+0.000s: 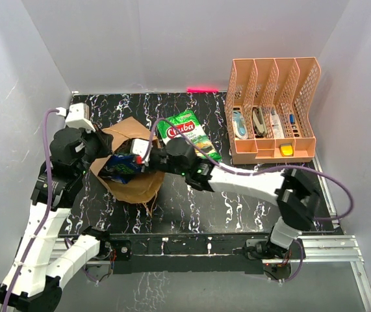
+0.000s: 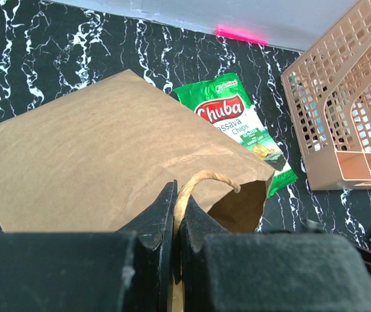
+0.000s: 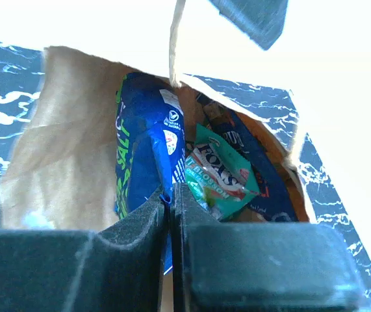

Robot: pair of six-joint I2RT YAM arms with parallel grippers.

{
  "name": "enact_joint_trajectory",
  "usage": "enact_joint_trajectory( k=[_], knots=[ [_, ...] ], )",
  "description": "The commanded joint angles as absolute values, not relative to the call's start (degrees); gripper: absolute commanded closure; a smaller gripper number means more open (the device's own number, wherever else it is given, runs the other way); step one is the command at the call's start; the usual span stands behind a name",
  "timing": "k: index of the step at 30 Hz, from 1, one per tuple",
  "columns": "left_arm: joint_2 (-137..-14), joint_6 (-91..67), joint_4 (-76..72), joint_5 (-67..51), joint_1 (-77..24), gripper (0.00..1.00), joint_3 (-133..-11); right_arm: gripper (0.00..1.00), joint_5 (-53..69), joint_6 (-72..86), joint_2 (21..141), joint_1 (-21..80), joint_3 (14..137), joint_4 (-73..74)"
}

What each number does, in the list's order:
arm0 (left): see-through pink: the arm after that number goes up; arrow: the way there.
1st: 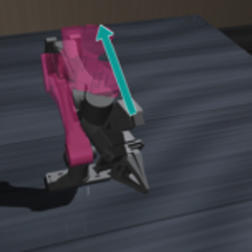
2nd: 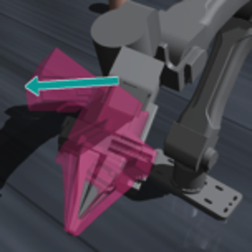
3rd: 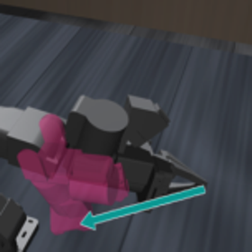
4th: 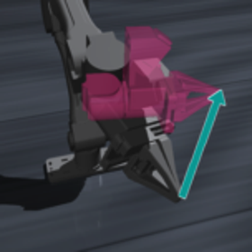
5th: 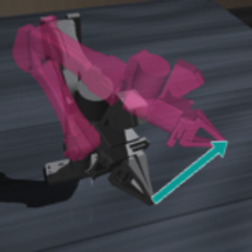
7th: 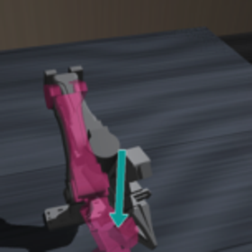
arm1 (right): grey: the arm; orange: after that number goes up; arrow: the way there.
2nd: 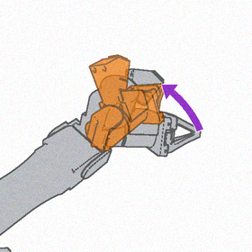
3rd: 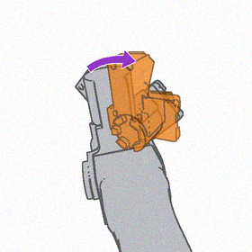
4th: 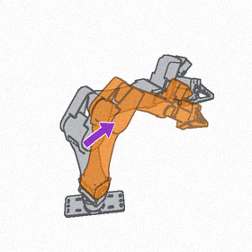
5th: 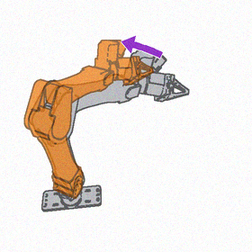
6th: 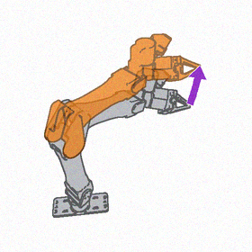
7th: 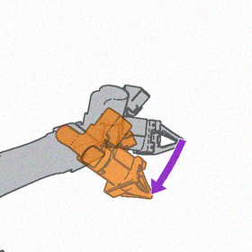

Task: Take the snacks out of the paper bag
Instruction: Take out the snack from the paper bag.

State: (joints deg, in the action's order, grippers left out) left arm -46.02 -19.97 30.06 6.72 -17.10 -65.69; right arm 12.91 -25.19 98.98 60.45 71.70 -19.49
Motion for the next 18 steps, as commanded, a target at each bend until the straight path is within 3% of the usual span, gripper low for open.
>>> enact_joint_trajectory(
  k=[1, 13, 18],
  knots=[
    [-45.7, -20.5, 29.7, 8.3, -17.3, 1.0, -66.9, 0.92, 10.6, -19.9, 87.9, 60.9, 67.4, -16.2],
    [-46.8, -17.6, 28.2, 10.8, -17.3, 1.0, -68.1, 0.92, 6.2, -5.4, 60.3, 60.9, 54.6, -0.3],
    [-47.4, -17.8, 24.1, 11.9, -17.4, 1.0, -66.7, 0.92, -4.3, 1.2, 53.8, 60.9, 56.0, 11.8]
  ],
)
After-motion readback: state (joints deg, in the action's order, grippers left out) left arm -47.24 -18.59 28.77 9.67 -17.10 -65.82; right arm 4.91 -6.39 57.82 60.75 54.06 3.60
